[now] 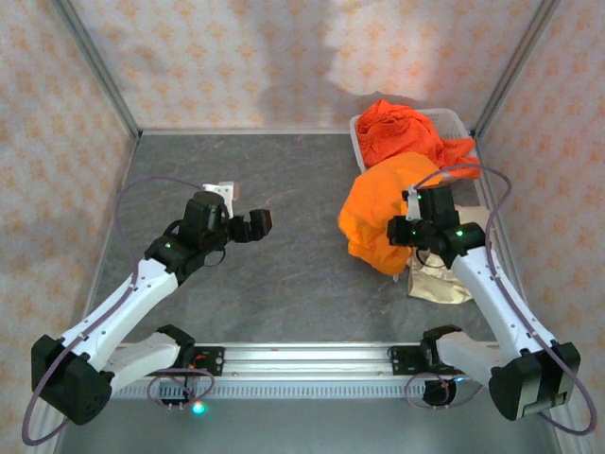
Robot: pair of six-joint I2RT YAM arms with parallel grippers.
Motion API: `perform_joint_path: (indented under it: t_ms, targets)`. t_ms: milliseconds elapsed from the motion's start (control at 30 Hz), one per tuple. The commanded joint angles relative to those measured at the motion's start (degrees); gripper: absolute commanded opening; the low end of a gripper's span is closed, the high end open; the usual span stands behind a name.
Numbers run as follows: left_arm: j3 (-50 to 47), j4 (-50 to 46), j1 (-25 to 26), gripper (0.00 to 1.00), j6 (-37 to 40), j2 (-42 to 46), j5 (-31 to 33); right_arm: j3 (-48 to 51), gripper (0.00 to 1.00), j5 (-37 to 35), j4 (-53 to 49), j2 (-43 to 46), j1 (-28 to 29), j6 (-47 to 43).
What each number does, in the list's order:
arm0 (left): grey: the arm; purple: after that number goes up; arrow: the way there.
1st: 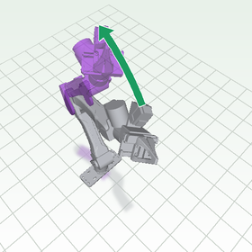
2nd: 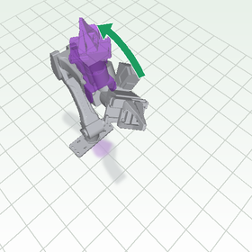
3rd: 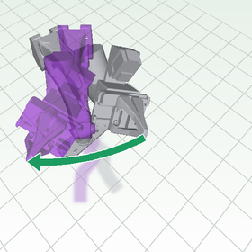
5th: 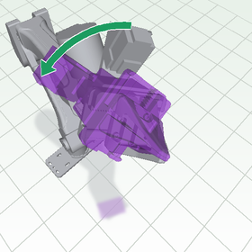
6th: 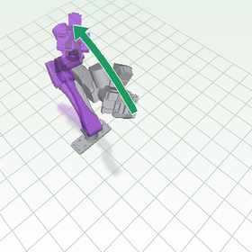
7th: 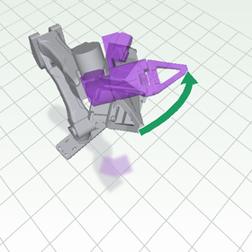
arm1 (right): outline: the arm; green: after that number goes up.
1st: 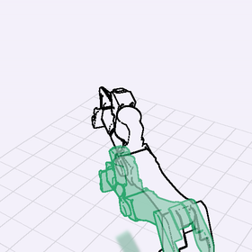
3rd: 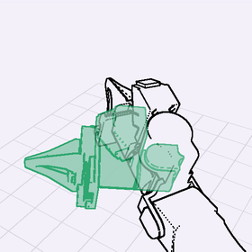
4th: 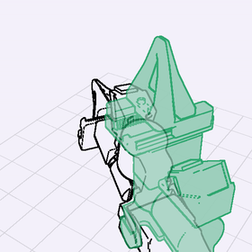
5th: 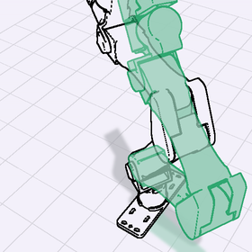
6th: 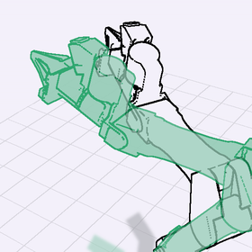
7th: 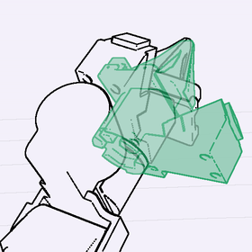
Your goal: Fold and stack the shorts
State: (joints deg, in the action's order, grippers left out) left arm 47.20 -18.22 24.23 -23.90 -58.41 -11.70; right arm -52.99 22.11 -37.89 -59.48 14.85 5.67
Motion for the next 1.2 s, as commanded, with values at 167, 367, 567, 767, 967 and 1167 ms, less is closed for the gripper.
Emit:
perform_joint_path:
  t_ms: [167, 367, 567, 767, 967, 1167]
  targets:
    - [3.1, -0.9, -0.5, 1.00, -0.5, 1.3, 4.3, -11.7, 0.07, -3.3, 12.1, -10.5, 17.6, 6.2]
    - [6.6, -5.5, -1.4, 1.00, -1.7, 3.0, 11.6, -30.6, 0.07, -5.4, 9.9, -24.4, 29.0, 2.9]
    - [11.8, -11.0, -8.5, 1.00, -2.1, 5.8, 11.7, -45.9, 0.08, -2.1, 6.6, -34.0, 31.8, 1.1]
    - [14.7, -12.4, -13.1, 1.00, -1.6, 8.5, 10.6, -47.4, 0.10, -0.3, 9.4, -33.5, 32.2, 1.8]
    - [15.0, -11.9, -14.0, 1.00, -2.0, 8.0, 7.9, -34.4, 0.27, -5.9, 8.2, -26.9, 30.6, 0.8]
    - [12.7, -10.9, -13.9, 1.00, -2.5, 5.5, -0.1, -15.6, 0.65, -14.1, 4.0, -14.9, 21.0, 0.9]
